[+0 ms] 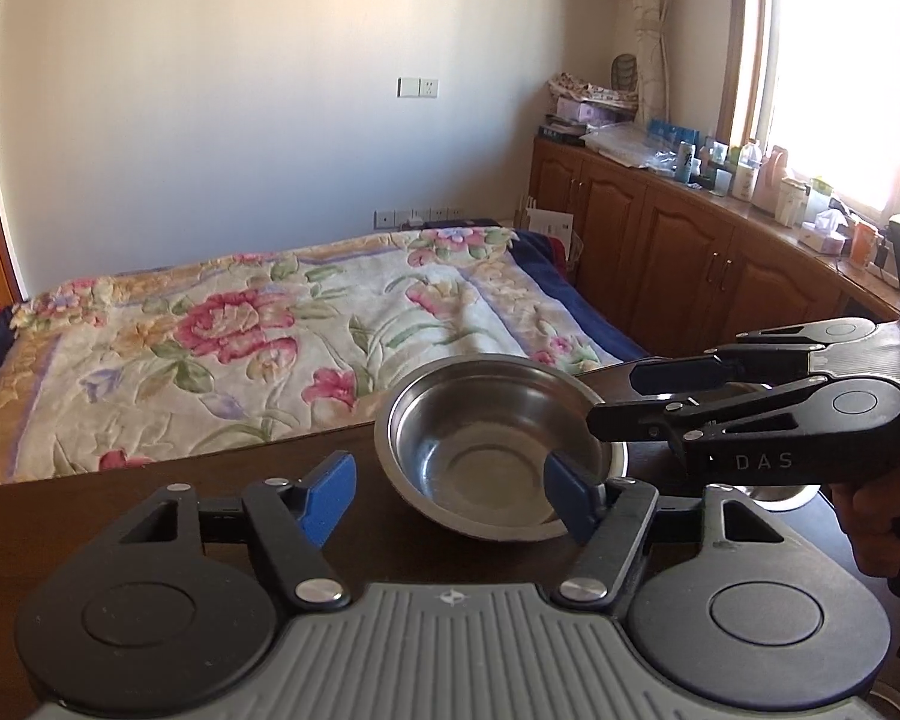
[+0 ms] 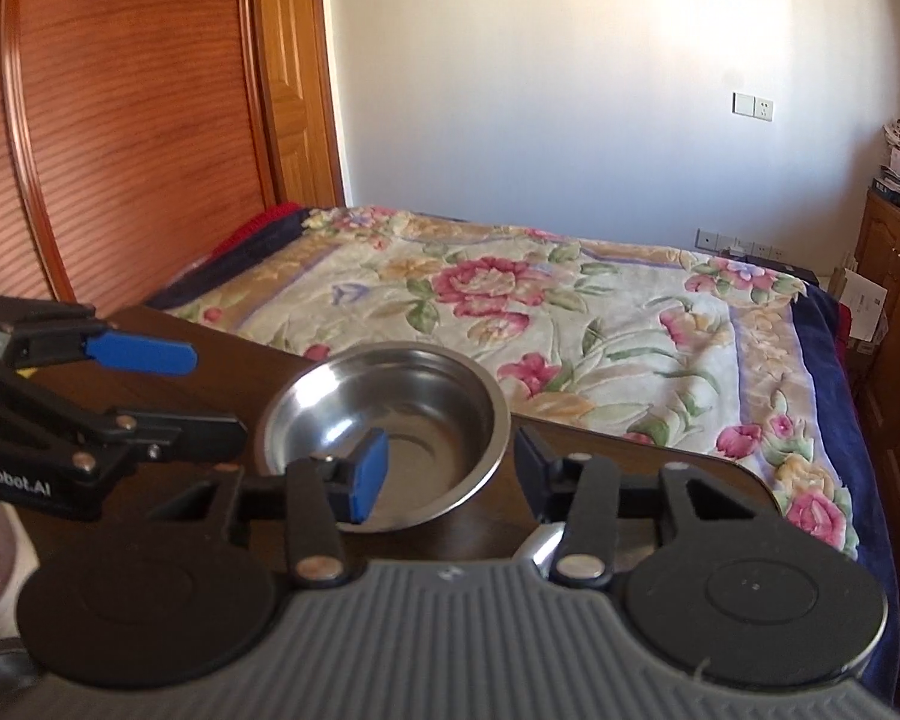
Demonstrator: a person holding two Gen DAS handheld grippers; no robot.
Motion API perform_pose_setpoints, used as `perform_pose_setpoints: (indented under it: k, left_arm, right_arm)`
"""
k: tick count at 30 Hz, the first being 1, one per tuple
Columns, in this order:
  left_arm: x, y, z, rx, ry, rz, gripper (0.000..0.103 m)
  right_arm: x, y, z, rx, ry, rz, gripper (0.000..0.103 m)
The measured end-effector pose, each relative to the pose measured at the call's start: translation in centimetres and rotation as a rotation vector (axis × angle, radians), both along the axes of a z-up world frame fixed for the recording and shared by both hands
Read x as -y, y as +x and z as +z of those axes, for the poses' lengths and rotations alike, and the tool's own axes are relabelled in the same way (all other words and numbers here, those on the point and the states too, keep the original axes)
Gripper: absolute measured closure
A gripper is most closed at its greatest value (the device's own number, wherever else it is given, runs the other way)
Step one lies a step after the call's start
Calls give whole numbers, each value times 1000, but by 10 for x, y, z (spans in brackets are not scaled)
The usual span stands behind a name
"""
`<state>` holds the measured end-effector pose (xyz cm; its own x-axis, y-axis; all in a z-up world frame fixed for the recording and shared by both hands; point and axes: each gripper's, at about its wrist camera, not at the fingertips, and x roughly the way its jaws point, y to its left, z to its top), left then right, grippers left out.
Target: Organize plates and bowls
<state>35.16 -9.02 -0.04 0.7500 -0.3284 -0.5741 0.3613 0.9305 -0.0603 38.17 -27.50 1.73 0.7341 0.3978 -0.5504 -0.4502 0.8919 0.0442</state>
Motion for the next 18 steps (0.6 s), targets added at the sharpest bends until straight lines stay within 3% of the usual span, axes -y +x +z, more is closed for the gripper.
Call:
perform_pose_setpoints:
  k: [18]
  left_arm:
    - [4, 23, -19, -57, -4, 8, 36]
  right_arm:
    - [-12, 24, -17, -89, -46, 7, 56]
